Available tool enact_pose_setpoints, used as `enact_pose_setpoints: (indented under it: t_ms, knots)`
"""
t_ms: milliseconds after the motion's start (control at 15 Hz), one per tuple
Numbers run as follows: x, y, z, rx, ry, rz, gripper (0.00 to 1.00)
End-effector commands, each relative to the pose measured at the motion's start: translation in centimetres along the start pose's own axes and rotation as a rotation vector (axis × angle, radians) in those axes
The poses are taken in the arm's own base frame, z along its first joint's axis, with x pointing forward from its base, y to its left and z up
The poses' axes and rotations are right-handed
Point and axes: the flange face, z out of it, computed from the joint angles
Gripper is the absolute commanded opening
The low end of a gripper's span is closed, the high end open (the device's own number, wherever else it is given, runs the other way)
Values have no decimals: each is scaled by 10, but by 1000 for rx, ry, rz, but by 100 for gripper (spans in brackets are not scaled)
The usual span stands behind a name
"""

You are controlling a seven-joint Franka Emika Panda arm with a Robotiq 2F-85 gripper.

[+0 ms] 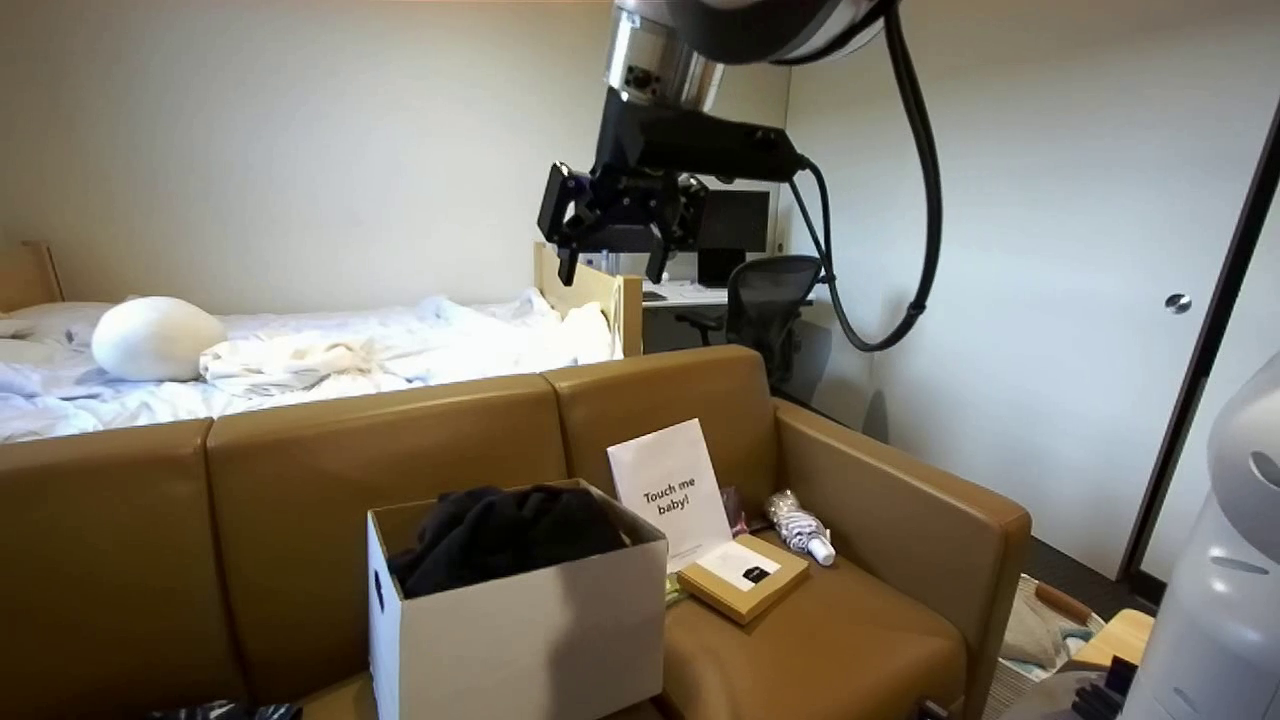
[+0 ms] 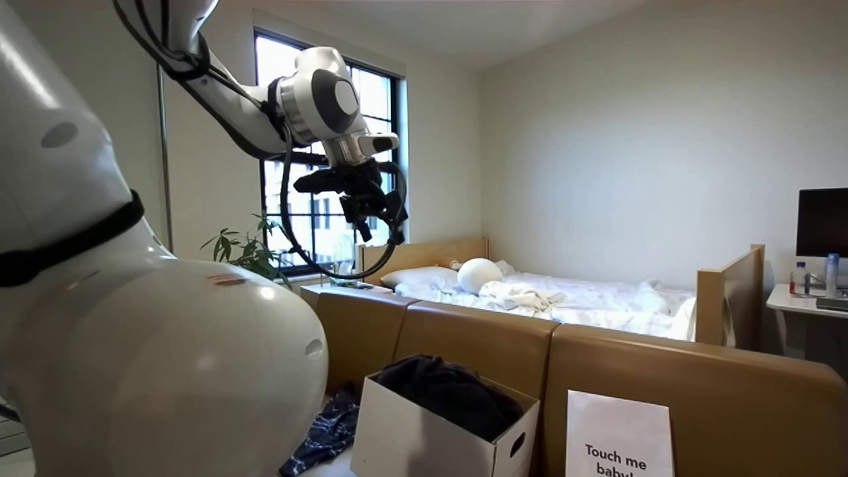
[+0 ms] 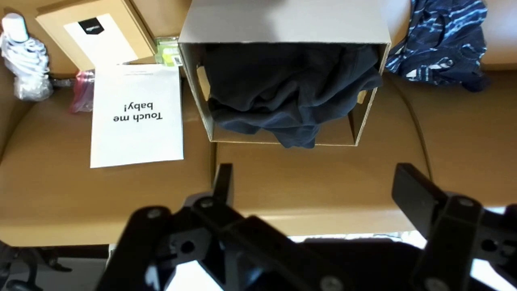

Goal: Remove the hoodie from the box and put it on the couch

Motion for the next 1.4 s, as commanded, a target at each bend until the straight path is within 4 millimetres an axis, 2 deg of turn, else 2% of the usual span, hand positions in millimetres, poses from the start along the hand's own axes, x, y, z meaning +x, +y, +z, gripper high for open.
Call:
enact_pose_setpoints:
  t_ms: [0,133,200,267,400,533,733,933,1200,1333]
  knots:
    - [57,6,24,-51,-70,-41,100]
    - [85,9,47,-62,-150,-71,100]
    - [98,10,65,-53,-210,-108,100]
    - [107,9,76,-53,-252,-129,100]
    - [124,3,109,-25,-330,-167,100]
    - [134,-10,141,4,-344,-165,100]
    - [139,-30,186,7,-348,-134,100]
    - [146,-41,226,10,-370,-107,100]
    - [166,-28,273,28,-380,-25,100]
    - [167,-23,292,36,-448,-9,100]
